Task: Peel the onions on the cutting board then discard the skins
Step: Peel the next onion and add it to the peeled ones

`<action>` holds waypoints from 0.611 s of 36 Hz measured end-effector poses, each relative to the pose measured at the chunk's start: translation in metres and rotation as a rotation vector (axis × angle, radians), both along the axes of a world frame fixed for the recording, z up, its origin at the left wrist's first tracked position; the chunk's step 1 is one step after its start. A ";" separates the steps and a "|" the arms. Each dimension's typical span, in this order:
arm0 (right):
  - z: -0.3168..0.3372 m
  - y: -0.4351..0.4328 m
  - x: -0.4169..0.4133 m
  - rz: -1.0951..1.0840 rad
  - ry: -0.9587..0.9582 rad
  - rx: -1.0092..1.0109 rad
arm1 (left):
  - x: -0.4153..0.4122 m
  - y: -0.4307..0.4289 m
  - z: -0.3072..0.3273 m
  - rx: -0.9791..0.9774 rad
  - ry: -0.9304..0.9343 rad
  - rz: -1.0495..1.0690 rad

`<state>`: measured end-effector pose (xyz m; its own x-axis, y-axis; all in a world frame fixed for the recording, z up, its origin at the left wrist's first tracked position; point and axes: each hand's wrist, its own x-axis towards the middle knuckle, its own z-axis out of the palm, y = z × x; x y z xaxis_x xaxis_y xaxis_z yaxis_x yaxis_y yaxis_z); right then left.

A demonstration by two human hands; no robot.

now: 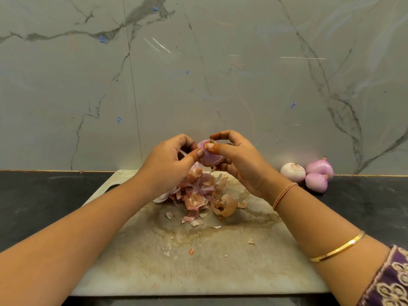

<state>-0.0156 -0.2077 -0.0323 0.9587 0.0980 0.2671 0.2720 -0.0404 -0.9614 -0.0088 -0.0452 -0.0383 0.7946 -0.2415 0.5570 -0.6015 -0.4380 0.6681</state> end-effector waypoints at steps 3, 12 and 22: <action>0.001 0.001 -0.001 -0.022 -0.014 -0.006 | 0.000 0.000 0.000 0.016 0.030 -0.019; 0.002 0.002 -0.001 -0.037 0.037 0.053 | -0.006 0.000 0.005 0.007 0.106 -0.042; 0.003 0.001 -0.001 0.021 0.151 0.239 | -0.011 0.000 0.010 -0.018 0.099 -0.075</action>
